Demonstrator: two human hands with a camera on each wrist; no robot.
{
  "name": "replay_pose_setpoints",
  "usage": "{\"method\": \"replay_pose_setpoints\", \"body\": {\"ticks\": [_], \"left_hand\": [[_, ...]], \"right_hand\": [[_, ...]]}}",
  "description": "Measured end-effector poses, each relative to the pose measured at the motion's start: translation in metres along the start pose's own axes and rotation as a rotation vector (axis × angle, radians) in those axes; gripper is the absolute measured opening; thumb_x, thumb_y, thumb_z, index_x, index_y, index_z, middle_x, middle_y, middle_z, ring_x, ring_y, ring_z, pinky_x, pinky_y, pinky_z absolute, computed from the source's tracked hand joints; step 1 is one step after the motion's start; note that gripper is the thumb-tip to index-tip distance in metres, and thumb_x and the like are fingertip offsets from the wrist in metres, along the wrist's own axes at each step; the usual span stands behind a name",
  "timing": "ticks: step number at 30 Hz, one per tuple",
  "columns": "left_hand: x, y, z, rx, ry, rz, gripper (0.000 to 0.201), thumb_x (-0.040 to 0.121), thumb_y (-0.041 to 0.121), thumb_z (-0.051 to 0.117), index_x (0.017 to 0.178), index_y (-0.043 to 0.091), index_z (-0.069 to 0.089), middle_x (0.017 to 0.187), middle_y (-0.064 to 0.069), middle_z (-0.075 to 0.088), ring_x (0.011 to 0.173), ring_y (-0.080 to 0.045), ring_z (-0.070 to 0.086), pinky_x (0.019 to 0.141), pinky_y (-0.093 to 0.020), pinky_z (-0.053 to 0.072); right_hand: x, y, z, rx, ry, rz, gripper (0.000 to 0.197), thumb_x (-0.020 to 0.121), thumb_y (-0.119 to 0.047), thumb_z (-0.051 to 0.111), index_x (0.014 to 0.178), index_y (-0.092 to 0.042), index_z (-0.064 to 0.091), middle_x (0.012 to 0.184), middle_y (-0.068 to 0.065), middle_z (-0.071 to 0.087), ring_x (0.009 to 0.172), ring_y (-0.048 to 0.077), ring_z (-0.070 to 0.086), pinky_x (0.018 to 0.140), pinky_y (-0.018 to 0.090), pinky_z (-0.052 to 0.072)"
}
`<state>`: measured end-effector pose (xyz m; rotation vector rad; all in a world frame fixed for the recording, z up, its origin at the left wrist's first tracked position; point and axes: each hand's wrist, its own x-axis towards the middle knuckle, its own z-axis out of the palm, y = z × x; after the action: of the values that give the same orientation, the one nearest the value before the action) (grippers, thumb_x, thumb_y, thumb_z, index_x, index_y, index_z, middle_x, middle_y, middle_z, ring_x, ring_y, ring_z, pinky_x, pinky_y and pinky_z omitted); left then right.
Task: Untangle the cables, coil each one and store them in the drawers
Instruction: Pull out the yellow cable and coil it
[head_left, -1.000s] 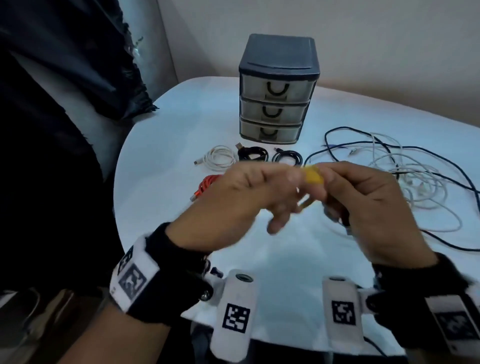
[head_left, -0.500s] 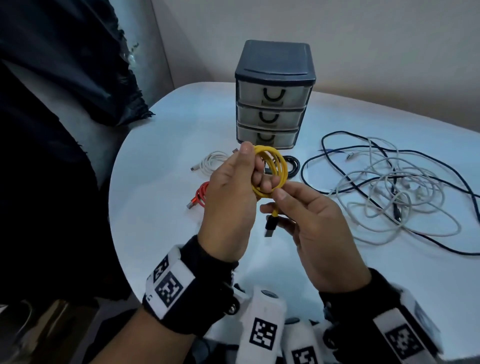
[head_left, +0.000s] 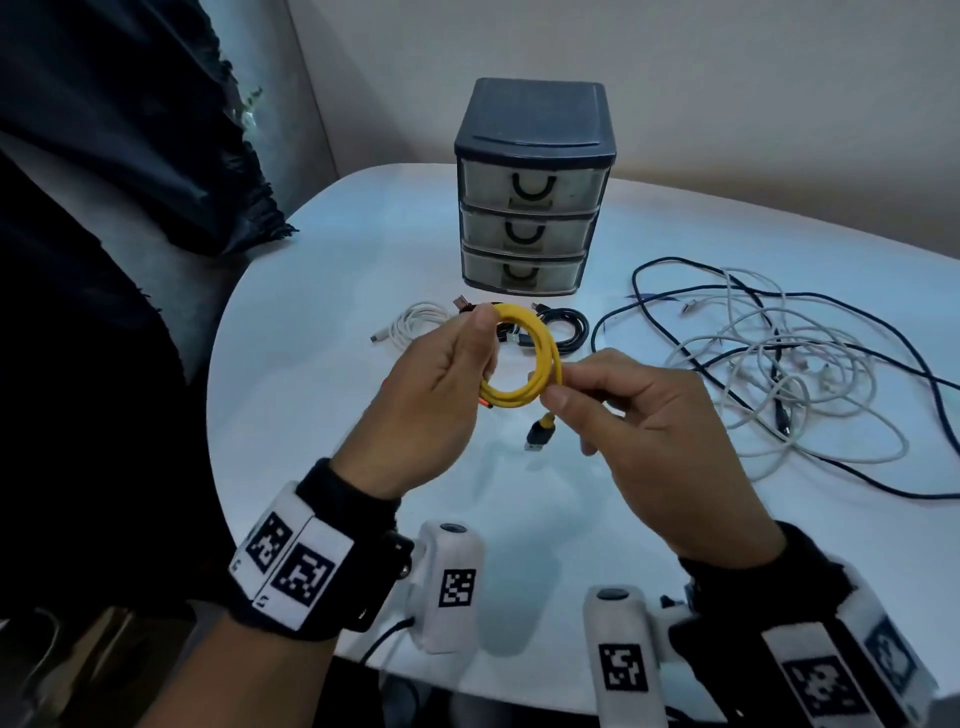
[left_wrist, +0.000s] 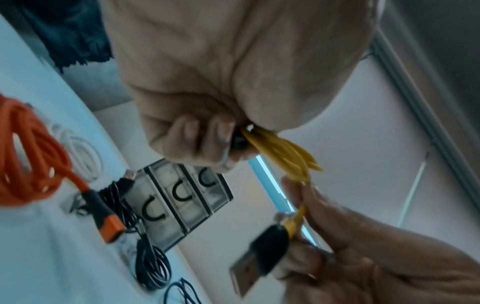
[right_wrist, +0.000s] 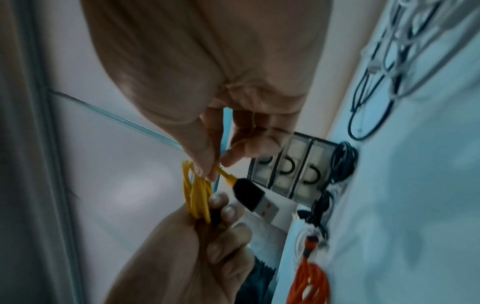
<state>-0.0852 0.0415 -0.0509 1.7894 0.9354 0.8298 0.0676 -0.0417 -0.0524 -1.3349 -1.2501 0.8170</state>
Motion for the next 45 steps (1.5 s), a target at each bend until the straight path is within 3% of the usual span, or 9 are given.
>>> {"method": "replay_pose_setpoints", "body": {"ticks": [5, 9, 15, 18, 22, 27, 34, 38, 45], "left_hand": [[-0.006, -0.013, 0.001, -0.062, -0.015, -0.049, 0.048, 0.099, 0.055, 0.034, 0.06, 0.028, 0.04, 0.058, 0.01, 0.036, 0.05, -0.006, 0.034, 0.053, -0.021, 0.03], [-0.008, -0.01, 0.005, -0.293, -0.02, -0.156, 0.045, 0.088, 0.056, 0.038, 0.059, 0.022, 0.042, 0.059, 0.003, 0.038, 0.054, -0.013, 0.032, 0.052, -0.019, 0.033], [0.0, -0.008, 0.019, -0.362, 0.046, -0.091, 0.068, 0.101, 0.05, 0.037, 0.085, -0.016, 0.048, 0.08, -0.019, 0.048, 0.078, -0.026, 0.042, 0.075, -0.038, 0.036], [0.001, -0.01, 0.02, -0.285, 0.15, -0.029, 0.054, 0.104, 0.04, 0.033, 0.066, 0.002, 0.042, 0.065, -0.022, 0.037, 0.064, -0.032, 0.038, 0.068, -0.034, 0.035], [-0.006, -0.006, 0.028, -0.11, 0.203, 0.067, 0.045, 0.106, 0.028, 0.032, 0.064, 0.034, 0.047, 0.05, 0.017, 0.049, 0.051, 0.0, 0.049, 0.055, -0.011, 0.036], [-0.005, -0.01, 0.027, 0.015, 0.053, 0.071, 0.047, 0.1, 0.051, 0.031, 0.091, 0.012, 0.056, 0.072, -0.005, 0.059, 0.064, -0.025, 0.058, 0.06, -0.05, 0.05], [-0.005, -0.003, 0.005, 0.153, -0.096, 0.147, 0.044, 0.097, 0.056, 0.024, 0.088, 0.023, 0.051, 0.071, 0.0, 0.051, 0.067, -0.018, 0.049, 0.068, -0.048, 0.046], [-0.002, -0.002, 0.006, 0.187, 0.089, 0.154, 0.042, 0.103, 0.05, 0.027, 0.08, 0.021, 0.046, 0.068, -0.002, 0.046, 0.061, -0.019, 0.043, 0.057, -0.044, 0.04], [0.006, -0.008, -0.002, 0.065, 0.371, -0.001, 0.041, 0.103, 0.044, 0.028, 0.072, 0.02, 0.039, 0.061, 0.009, 0.037, 0.055, -0.009, 0.034, 0.054, -0.024, 0.032]], "right_hand": [[0.003, 0.008, -0.01, -0.195, 0.168, -0.083, 0.021, 0.09, -0.007, 0.068, 0.092, -0.026, 0.076, 0.08, -0.005, 0.073, 0.079, 0.013, 0.072, 0.067, 0.032, 0.06], [0.011, 0.006, -0.004, 0.285, 0.189, 0.219, 0.016, 0.091, -0.002, 0.064, 0.088, -0.014, 0.075, 0.074, 0.007, 0.075, 0.072, 0.016, 0.075, 0.063, 0.024, 0.058], [0.009, 0.006, 0.016, 0.726, -0.048, 0.424, 0.025, 0.08, -0.02, 0.06, 0.097, -0.006, 0.071, 0.087, 0.008, 0.074, 0.077, 0.014, 0.07, 0.07, 0.023, 0.058], [0.004, 0.007, 0.018, 0.747, -0.095, 0.409, 0.038, 0.095, -0.035, 0.043, 0.101, -0.008, 0.069, 0.107, 0.01, 0.07, 0.109, 0.022, 0.063, 0.098, 0.041, 0.049], [-0.002, 0.006, 0.029, 0.596, -0.006, 0.4, 0.042, 0.091, -0.051, 0.046, 0.078, -0.016, 0.066, 0.093, 0.006, 0.065, 0.103, 0.021, 0.063, 0.105, 0.054, 0.045], [-0.004, 0.001, 0.026, 0.177, -0.168, 0.302, 0.048, 0.076, -0.061, 0.062, 0.091, -0.015, 0.063, 0.093, 0.0, 0.072, 0.095, 0.017, 0.067, 0.096, 0.045, 0.049], [-0.003, 0.0, 0.011, -0.099, -0.272, 0.328, 0.029, 0.077, -0.047, 0.063, 0.093, -0.025, 0.057, 0.091, -0.001, 0.067, 0.092, 0.025, 0.064, 0.087, 0.051, 0.053], [-0.001, -0.002, 0.015, 0.091, -0.137, 0.351, 0.026, 0.093, -0.012, 0.064, 0.114, -0.023, 0.054, 0.073, 0.007, 0.07, 0.069, 0.025, 0.069, 0.055, 0.031, 0.05], [-0.01, -0.012, 0.021, 0.187, -0.171, 0.332, 0.05, 0.082, -0.007, 0.077, 0.121, -0.028, 0.053, 0.062, 0.006, 0.064, 0.057, 0.02, 0.064, 0.053, 0.027, 0.047]]}}
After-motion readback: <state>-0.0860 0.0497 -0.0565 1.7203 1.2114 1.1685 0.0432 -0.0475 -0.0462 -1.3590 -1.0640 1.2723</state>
